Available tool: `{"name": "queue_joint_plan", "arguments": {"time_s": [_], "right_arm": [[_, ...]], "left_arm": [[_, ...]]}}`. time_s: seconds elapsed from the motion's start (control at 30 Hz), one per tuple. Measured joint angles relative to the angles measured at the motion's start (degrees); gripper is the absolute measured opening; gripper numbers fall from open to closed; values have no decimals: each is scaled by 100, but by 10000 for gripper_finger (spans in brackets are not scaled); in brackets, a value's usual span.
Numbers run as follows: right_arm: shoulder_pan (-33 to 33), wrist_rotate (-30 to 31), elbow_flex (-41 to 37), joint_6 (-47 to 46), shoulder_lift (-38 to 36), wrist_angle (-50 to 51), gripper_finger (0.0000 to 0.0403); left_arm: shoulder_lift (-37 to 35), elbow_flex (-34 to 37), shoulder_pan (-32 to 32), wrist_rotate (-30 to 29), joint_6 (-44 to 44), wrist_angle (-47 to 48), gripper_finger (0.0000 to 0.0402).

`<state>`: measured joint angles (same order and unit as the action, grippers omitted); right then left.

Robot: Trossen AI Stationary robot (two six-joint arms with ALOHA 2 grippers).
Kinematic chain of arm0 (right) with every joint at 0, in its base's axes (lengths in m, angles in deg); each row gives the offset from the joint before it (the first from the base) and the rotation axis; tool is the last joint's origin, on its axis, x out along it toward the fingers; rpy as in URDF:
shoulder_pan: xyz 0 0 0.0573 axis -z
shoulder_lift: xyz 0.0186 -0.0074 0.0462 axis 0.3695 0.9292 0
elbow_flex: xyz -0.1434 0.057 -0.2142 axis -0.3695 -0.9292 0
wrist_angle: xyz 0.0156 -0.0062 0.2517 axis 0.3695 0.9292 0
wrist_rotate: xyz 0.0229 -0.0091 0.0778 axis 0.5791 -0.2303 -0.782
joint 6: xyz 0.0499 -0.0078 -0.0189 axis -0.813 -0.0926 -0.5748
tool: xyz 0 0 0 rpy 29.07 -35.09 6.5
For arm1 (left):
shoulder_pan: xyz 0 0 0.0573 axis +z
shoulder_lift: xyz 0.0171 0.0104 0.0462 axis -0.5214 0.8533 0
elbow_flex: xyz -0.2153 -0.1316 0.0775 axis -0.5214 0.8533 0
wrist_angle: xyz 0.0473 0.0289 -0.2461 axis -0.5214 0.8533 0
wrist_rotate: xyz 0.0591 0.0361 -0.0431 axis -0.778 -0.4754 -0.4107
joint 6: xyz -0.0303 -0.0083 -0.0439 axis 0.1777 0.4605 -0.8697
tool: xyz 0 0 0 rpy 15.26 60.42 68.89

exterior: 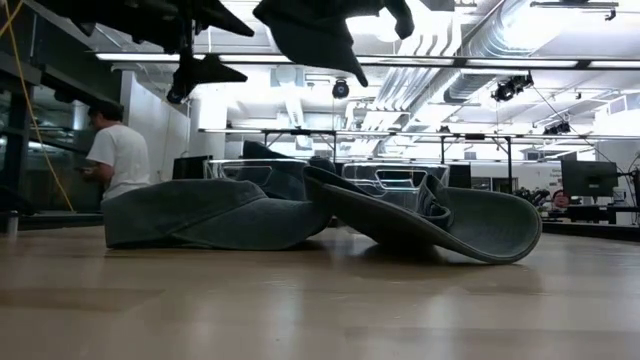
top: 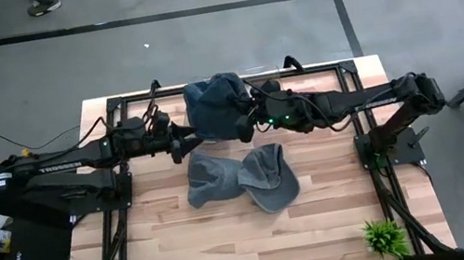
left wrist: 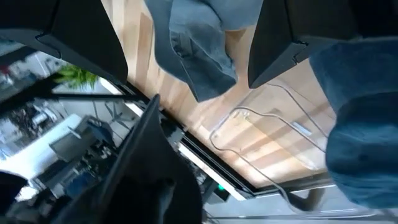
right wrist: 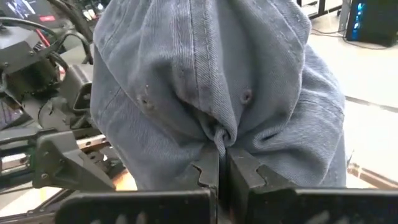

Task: Pick & Place hat
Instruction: Put the blue cap into the left transparent bin

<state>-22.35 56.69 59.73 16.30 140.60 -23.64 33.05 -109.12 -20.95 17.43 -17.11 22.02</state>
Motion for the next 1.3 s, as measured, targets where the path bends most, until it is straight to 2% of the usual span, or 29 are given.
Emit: {"name": "queue_joint_plan", "arguments": {"time_s": [0.1, 0.23, 0.47, 0.63, 1.3], "right_arm": [[23, -35, 0, 93, 0, -87, 0], [71, -201, 0, 147, 0, -113, 0], [217, -304, 1, 127, 0, -208, 0], [308, -439, 1, 153, -2, -600, 0], [409, -435, 2, 294, 219, -1076, 0]], "left_arm": [[51, 2, 0, -30, -326, 20, 308], [49, 2, -2, -53, -311, -23, 308], [47, 2, -2, 274, 503, -735, 308], [57, 2, -2, 78, 1034, -948, 308], [1103, 7, 0, -194, 1278, -2800, 308]]}}
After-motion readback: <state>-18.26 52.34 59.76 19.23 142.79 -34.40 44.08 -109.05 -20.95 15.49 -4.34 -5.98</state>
